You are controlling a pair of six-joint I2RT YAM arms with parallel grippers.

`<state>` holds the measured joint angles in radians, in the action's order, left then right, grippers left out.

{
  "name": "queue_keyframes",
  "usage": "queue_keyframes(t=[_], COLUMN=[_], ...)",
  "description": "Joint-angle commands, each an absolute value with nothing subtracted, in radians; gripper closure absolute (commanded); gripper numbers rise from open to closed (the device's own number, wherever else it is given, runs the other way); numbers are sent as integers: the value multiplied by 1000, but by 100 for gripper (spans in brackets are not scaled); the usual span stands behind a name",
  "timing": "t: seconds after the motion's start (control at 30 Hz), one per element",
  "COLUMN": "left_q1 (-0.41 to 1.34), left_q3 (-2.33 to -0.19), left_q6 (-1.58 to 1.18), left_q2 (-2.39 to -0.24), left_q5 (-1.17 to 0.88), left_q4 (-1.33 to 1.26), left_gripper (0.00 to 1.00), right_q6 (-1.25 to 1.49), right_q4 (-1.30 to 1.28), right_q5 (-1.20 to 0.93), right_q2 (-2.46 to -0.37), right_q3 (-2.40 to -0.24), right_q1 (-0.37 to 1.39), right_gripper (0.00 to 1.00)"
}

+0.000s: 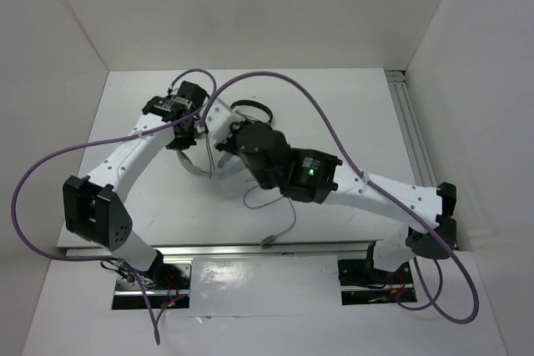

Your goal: Wrap the headphones

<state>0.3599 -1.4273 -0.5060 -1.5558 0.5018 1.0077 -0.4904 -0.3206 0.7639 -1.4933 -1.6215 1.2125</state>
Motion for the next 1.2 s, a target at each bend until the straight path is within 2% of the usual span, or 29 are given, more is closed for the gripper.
queue_keyframes(t=[0.0,0.1,0.33,0.47,0.6,0.77,1.17], left_q1=[293,255,186,195,181,138,84], left_q3=[-1531,-1638,-1785,-1772,-1692,-1638,-1608], left_q6=[-581,-624,-701,-707,-741,-790,-867], left_q2=[-1565,-1591,-1657,-1686,-1686,-1695,-1657], left_q5=[519,473,397,495,520,408,302], left_q4=[997,997,1029,1048,1028,989,934], left_gripper=[100,100,100,100,100,100,100], right_q6=[-439,-417,-359,-359,-350,-313,-270], right_q4=[-343,-386,-417,-442,-505,-580,-488], right_q5=[718,620,450,462,355,123,-95], right_q2=[-1421,-1376,-1356,-1345,-1364,-1407,-1430], right_q3=[-1625,-1574,-1534,-1591,-1672,-1724,-1655], right_q1=[1330,1422,1466,1477,1477,1477,1477], right_gripper=[100,100,100,100,100,100,100])
